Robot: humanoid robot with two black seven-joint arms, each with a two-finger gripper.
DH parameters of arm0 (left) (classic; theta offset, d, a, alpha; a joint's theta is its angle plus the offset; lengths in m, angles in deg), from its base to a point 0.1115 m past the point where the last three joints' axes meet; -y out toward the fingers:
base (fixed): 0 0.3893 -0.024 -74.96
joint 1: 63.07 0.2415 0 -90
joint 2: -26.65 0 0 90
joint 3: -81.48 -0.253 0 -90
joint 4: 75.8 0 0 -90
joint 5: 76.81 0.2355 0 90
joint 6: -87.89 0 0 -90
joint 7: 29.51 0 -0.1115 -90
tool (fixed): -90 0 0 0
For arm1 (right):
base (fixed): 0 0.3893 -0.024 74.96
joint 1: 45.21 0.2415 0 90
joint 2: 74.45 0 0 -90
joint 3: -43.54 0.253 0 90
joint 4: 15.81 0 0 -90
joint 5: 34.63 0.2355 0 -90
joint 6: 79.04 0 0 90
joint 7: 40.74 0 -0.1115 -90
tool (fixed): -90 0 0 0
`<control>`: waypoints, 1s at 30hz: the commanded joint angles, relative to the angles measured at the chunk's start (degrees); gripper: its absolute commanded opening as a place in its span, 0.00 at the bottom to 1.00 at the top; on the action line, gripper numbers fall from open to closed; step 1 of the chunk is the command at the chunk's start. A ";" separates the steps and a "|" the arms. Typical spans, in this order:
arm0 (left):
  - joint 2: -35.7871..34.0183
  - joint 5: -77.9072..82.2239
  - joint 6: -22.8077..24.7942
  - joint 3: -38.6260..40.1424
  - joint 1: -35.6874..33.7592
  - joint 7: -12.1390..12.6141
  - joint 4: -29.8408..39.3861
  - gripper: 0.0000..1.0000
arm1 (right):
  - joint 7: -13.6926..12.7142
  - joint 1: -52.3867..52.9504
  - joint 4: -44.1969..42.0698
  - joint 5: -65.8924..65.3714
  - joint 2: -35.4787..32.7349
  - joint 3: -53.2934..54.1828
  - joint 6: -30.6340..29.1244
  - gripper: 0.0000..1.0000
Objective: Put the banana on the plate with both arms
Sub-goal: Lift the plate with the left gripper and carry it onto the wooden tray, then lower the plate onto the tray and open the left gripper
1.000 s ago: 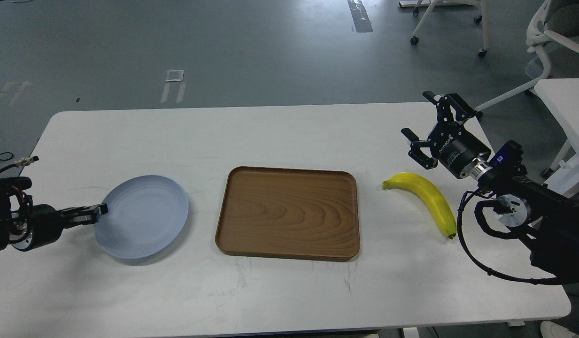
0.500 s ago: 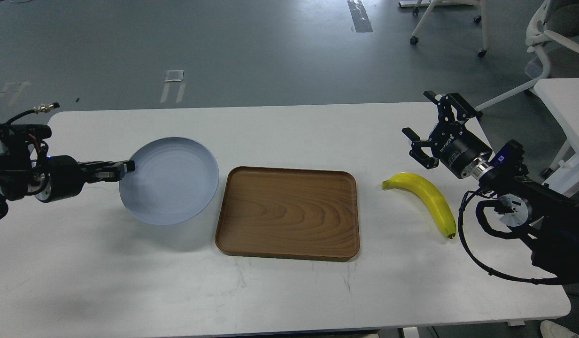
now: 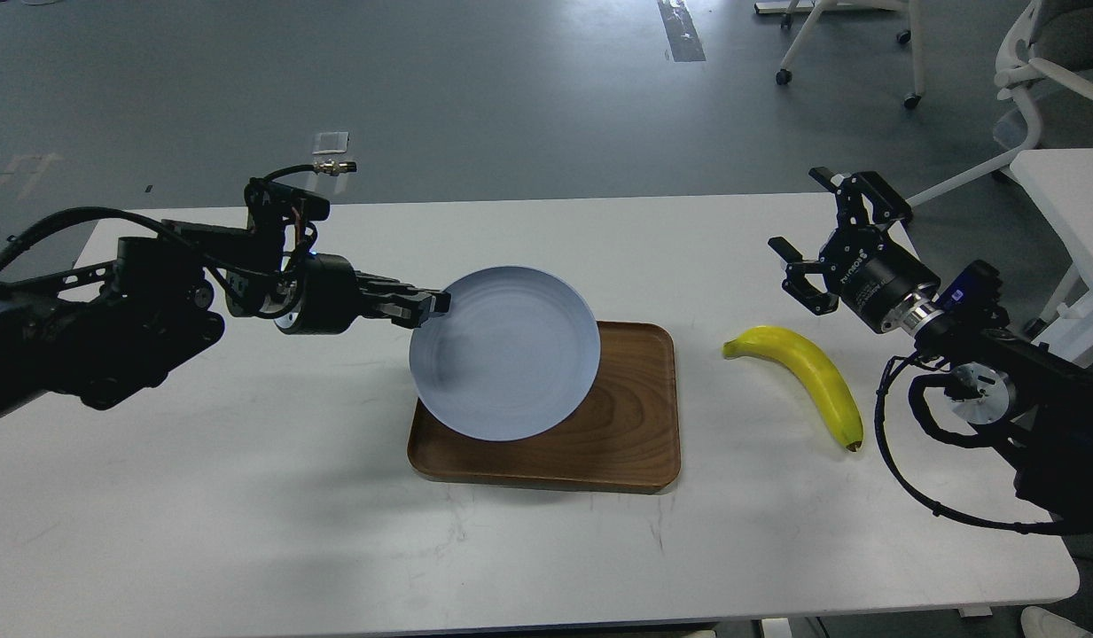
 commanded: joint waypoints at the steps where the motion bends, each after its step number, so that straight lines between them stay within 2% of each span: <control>1: 4.43 -0.09 -0.18 -2.19 -0.29 0.32 -4.16 0.00 | 0.00 0.44 0.27 0.10 -1.99 0.09 0.01 1.00; 6: 9.96 -0.09 -0.36 -2.72 -0.11 1.37 -8.56 0.00 | 0.00 0.62 1.06 0.10 -3.75 0.09 0.01 1.00; 10: 11.29 -0.27 -0.53 -4.12 -0.20 1.55 -10.14 0.00 | 0.00 0.53 1.59 0.10 -4.89 0.09 0.01 1.00; 15: 15.41 -0.79 -1.15 -4.39 -0.20 2.08 -15.50 0.00 | 0.00 0.61 1.68 0.10 -5.42 0.09 0.01 1.00; 24: 16.21 -0.97 -1.15 -4.56 0.68 2.08 -17.09 0.00 | 0.00 0.53 2.03 0.10 -5.69 0.09 0.01 1.00; 25: 16.21 -1.06 -1.06 -4.56 0.68 2.08 -17.09 0.06 | 0.00 0.44 2.03 0.10 -5.69 0.09 0.01 1.00; 26: 16.21 -1.06 -1.15 -4.56 0.68 2.08 -17.09 0.18 | 0.00 0.44 2.03 0.10 -5.60 0.09 0.01 1.00; 27: 16.21 -1.06 -1.15 -4.56 0.68 2.08 -17.09 0.18 | 0.00 0.44 2.03 0.10 -5.60 0.09 0.01 1.00; 30: 16.21 -0.97 -1.06 -4.65 0.68 2.08 -17.09 0.36 | 0.00 0.44 2.03 0.10 -5.51 0.09 0.01 1.00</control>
